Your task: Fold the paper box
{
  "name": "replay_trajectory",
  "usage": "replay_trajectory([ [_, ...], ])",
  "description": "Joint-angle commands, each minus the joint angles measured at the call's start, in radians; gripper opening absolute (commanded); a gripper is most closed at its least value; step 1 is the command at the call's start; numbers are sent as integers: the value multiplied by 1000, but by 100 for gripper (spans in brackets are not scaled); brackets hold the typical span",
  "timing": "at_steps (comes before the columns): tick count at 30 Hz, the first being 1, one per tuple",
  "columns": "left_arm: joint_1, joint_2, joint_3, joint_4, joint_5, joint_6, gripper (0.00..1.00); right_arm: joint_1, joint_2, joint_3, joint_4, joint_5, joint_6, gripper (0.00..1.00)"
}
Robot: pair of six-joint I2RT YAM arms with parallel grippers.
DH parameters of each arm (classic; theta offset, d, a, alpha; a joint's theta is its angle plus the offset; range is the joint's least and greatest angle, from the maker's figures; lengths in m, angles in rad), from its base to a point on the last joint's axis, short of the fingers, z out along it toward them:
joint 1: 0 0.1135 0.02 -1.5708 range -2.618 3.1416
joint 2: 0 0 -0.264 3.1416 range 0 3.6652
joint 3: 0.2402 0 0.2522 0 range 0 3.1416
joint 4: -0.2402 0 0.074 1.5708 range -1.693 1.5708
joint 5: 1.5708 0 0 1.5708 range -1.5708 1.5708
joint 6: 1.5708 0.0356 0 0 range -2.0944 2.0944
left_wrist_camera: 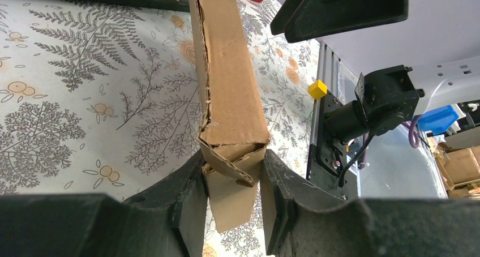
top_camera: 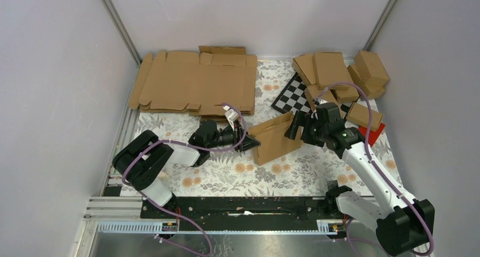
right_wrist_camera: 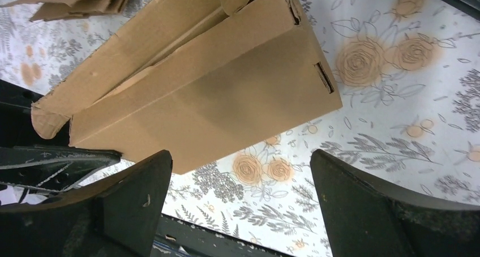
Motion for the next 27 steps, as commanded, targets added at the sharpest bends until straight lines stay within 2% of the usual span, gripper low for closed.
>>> replay_trajectory([
  [1,8,30,24,64,51,52,28,-2,39,130,-175,43,-41,100],
  [4,9,35,14,56,41,97,29,-2,51,189,-195,5,-100,100],
  [8,8,-4,54,-46,96,115,33,-3,6,210,-172,133,-88,100],
  [10,8,-39,45,-82,71,134,33,-7,-8,217,-130,135,-82,100],
  [13,8,-88,7,-77,18,148,34,-7,50,284,-111,115,-81,100],
  [17,8,-116,-4,-104,14,172,34,-9,156,349,-55,72,-76,100],
  [21,8,-108,-14,-99,13,180,34,-9,203,325,60,96,-75,100],
  [24,8,-83,0,-104,21,179,34,-23,238,323,71,154,-157,100],
  [27,9,-55,27,-111,58,166,34,-100,243,278,89,69,-189,97],
])
